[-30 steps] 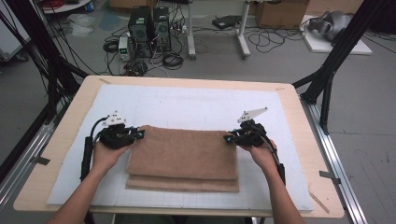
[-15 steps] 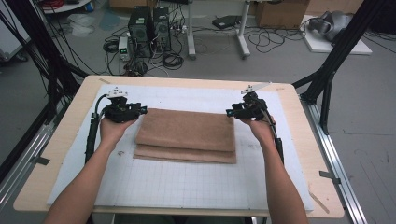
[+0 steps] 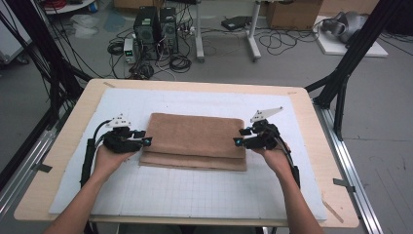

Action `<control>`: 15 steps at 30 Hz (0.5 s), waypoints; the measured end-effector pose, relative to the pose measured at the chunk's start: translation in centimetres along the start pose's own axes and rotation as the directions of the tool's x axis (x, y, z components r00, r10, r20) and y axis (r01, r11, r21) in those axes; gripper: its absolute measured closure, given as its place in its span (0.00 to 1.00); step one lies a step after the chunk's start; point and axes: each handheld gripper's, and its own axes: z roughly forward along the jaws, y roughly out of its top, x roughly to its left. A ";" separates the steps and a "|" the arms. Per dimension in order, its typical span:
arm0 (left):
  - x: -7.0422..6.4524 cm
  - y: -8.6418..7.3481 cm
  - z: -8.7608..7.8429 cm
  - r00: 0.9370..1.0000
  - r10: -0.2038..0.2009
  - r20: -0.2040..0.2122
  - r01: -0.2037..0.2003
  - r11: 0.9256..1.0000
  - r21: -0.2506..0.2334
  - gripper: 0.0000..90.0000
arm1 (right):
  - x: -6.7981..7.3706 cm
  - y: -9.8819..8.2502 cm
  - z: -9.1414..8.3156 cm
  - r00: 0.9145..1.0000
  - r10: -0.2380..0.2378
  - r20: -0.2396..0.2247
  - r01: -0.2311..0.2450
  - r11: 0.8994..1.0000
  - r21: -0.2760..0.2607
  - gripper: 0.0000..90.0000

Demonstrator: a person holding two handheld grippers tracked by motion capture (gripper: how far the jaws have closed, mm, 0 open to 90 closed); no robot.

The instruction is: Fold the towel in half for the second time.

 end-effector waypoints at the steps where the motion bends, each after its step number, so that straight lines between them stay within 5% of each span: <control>1: -0.2 -0.2 -0.2 1.000 0.010 0.001 -0.010 1.000 0.009 0.62 | 0.5 -0.3 -0.1 1.000 -0.008 -0.009 0.008 1.000 -0.004 0.57; 3: -0.5 -0.6 -0.5 1.000 0.017 -0.001 -0.017 1.000 -0.001 0.63 | 1.3 -0.9 -0.1 1.000 -0.017 -0.021 0.017 1.000 0.001 0.58; 8: -0.9 -1.9 -0.1 0.999 0.042 0.001 -0.042 0.997 0.063 0.64 | 2.4 -2.5 0.9 0.999 -0.021 -0.032 0.023 0.999 0.034 0.60; 15: -0.9 -3.2 0.5 0.999 0.049 -0.012 -0.048 0.996 0.076 0.78 | 2.1 -3.9 2.3 1.000 -0.003 -0.026 0.005 0.996 0.089 0.71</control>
